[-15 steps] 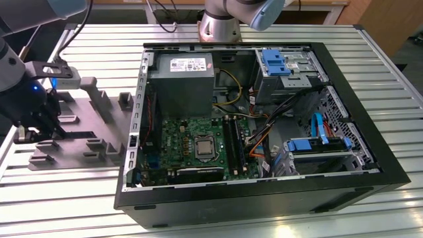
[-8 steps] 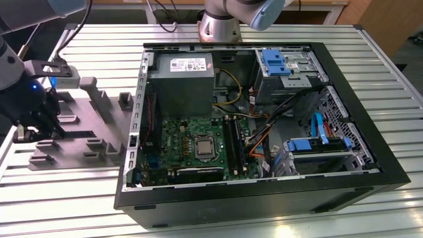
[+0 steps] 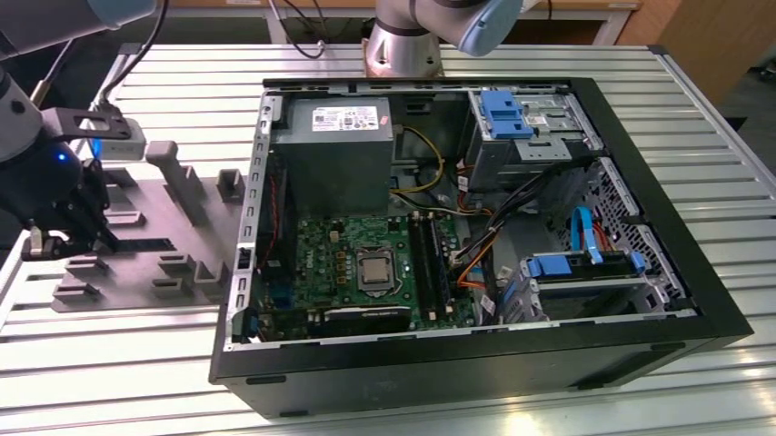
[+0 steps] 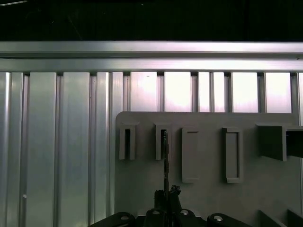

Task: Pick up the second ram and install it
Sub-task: 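Pick up the second ram and move it above second insertion slot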

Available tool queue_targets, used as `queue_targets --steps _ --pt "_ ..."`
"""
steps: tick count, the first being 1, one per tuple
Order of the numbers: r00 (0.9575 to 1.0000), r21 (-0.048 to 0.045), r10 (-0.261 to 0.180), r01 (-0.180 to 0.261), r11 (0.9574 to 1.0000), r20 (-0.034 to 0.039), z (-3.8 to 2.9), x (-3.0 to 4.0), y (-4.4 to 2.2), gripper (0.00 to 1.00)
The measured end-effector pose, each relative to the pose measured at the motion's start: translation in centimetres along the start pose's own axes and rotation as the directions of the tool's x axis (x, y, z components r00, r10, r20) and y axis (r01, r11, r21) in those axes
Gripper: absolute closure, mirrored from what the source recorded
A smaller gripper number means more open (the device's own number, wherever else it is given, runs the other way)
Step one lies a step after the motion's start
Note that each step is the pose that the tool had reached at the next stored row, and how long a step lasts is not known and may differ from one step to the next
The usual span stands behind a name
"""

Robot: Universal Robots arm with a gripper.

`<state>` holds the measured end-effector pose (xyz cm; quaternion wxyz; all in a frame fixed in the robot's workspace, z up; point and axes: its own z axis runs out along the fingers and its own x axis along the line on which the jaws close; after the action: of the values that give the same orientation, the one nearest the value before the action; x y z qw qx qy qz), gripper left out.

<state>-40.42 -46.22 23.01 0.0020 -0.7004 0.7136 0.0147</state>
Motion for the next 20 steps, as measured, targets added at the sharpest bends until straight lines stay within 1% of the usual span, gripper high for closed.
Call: queue_targets --steps 20 --pt "1.0 0.0001 0.0 0.0 1.0 0.0001 -0.4 -0.01 0.01 0.86"
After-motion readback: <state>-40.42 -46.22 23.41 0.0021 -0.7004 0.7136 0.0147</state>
